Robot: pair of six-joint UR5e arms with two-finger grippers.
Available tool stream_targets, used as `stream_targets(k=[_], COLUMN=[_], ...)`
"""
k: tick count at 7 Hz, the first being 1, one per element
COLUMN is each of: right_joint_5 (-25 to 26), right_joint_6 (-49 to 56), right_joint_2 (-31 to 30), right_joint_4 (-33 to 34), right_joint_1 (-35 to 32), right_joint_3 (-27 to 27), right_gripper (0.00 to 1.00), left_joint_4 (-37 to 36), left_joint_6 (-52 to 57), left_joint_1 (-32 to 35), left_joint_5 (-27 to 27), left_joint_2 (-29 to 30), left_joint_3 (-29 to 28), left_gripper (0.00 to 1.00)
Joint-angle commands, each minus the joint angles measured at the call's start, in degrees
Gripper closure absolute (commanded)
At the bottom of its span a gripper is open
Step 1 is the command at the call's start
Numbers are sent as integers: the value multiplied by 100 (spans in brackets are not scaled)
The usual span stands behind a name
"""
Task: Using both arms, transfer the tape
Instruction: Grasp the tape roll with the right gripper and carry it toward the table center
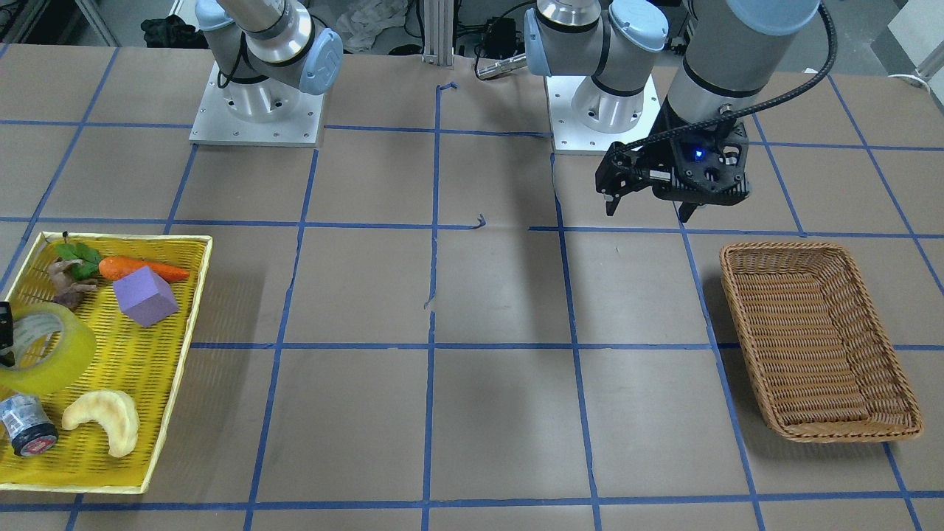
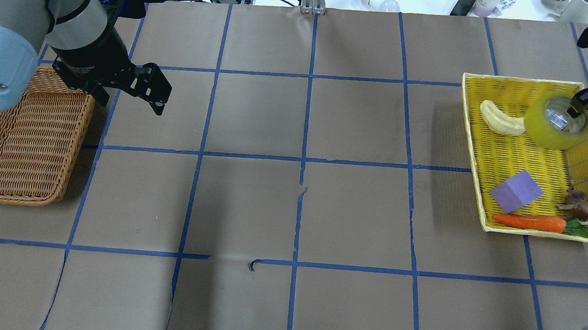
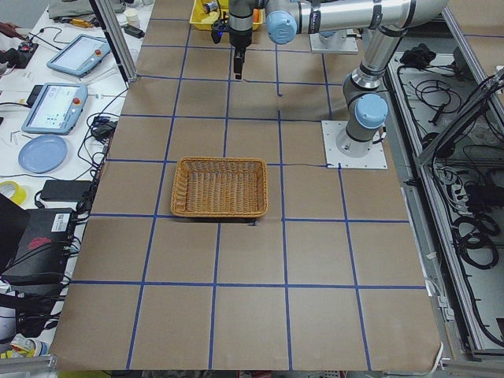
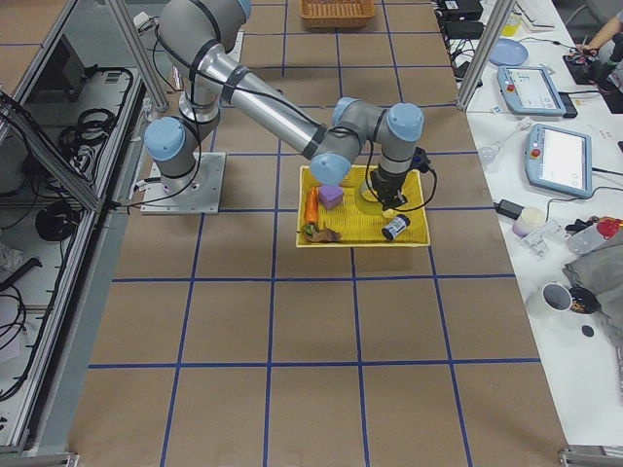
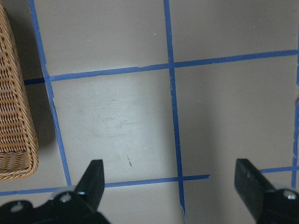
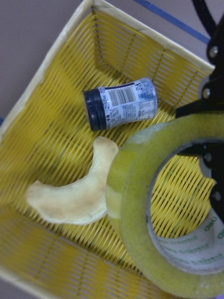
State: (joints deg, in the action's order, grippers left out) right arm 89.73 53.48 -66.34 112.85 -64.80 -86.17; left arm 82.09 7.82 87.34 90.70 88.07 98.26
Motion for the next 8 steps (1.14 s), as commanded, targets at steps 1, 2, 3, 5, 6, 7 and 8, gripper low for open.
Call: stream_targets(k=[1, 2, 3, 5, 6, 7, 8], right_joint_5=[-43, -52, -104, -113, -148, -157, -227], right_joint_6=[-1831, -2546, -3371, -5165, -5956, -6625, -6875], right_joint_2=[181, 322, 523, 1172, 1480, 1657, 1789], right_joint_4=[-114, -123, -105, -105, -44, -18, -17], right_joint_1=[-960, -1400, -1857, -2877, -3185, -3458, -3574], right_joint_3=[328, 477, 661, 1328, 1479, 1550, 1664], right_gripper=[100, 100, 100, 100, 100, 100, 100], left_joint_4=[0, -9, 0, 0, 0, 0, 0], left_joint_6=[-9, -9, -9, 0, 0, 0, 9], left_joint_1=[-7, -7, -7, -7, -7, -7, -7], left_joint_5=[0, -9, -9, -9, -9, -9, 0], left_joint_2=[9, 18, 18, 18, 9, 18, 9], left_joint_3=[0, 0, 0, 0, 0, 0, 0], left_gripper=[0, 0, 0, 0, 0, 0, 0])
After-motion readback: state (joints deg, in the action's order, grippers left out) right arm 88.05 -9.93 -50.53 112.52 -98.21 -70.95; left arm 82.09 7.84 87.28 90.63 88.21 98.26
